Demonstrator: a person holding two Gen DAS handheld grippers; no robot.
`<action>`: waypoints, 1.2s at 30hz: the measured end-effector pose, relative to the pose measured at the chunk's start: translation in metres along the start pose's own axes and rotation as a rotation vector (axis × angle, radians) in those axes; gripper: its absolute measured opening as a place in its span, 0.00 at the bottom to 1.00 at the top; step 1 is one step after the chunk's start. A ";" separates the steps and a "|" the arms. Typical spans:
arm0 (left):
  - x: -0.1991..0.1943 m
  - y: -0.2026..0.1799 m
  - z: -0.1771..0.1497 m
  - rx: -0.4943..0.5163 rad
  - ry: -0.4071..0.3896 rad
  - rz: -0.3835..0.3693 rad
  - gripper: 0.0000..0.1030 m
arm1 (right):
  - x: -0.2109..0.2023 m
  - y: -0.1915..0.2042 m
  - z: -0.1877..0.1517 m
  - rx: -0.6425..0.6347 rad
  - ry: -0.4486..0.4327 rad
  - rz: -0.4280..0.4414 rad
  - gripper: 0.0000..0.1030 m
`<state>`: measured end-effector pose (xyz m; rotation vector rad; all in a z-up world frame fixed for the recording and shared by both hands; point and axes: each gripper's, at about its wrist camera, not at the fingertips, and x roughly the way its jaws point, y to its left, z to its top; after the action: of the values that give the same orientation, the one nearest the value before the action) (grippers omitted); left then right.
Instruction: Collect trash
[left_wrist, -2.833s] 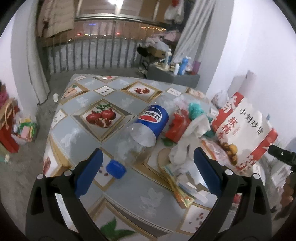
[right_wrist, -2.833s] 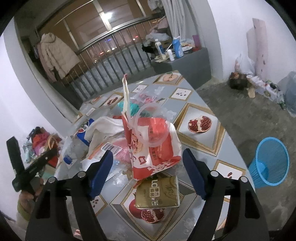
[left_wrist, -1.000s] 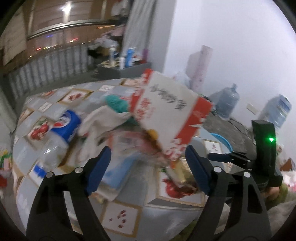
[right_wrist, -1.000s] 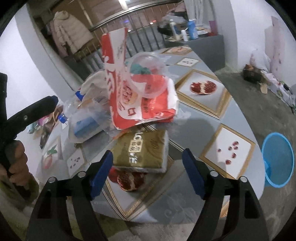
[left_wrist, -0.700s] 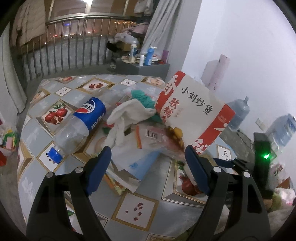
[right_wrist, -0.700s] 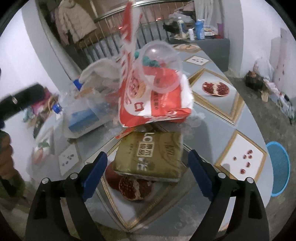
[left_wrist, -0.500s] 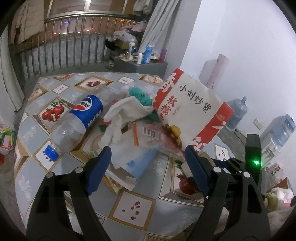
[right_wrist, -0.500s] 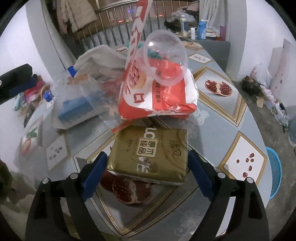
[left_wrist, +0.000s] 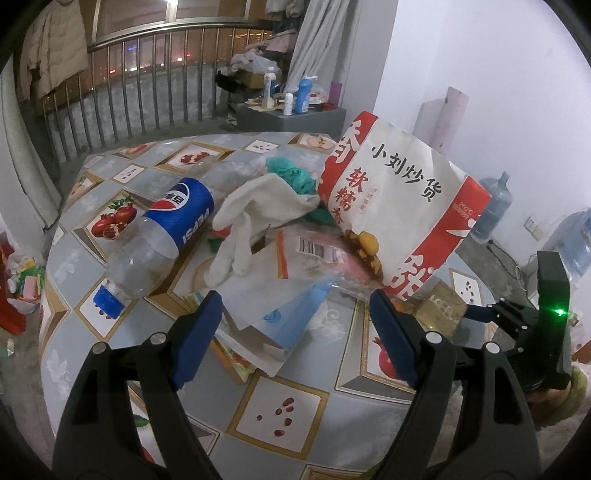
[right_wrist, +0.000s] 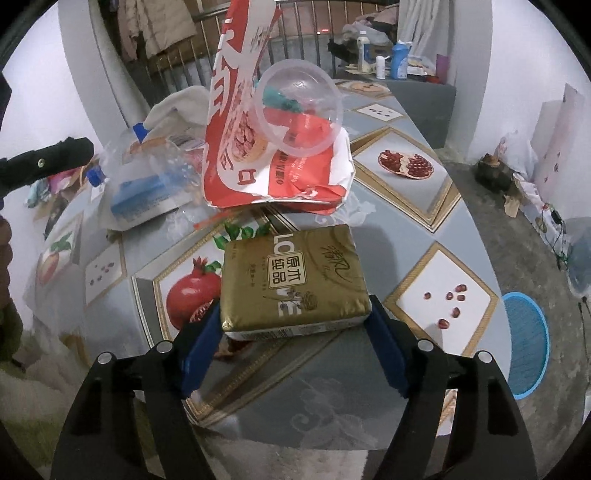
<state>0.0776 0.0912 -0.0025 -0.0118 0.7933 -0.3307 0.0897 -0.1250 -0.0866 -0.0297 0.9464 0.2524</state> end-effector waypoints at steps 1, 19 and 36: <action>0.000 0.001 0.000 -0.001 0.000 0.000 0.75 | -0.001 -0.001 0.000 -0.006 0.002 -0.001 0.71; 0.003 -0.007 0.000 0.017 -0.008 -0.045 0.75 | -0.019 -0.052 -0.010 0.119 0.022 -0.228 0.71; 0.004 -0.014 0.002 0.033 -0.004 -0.040 0.75 | -0.016 -0.034 0.006 0.129 -0.051 -0.003 0.71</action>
<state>0.0775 0.0763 -0.0018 0.0029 0.7840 -0.3818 0.0930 -0.1600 -0.0736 0.0938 0.9096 0.1875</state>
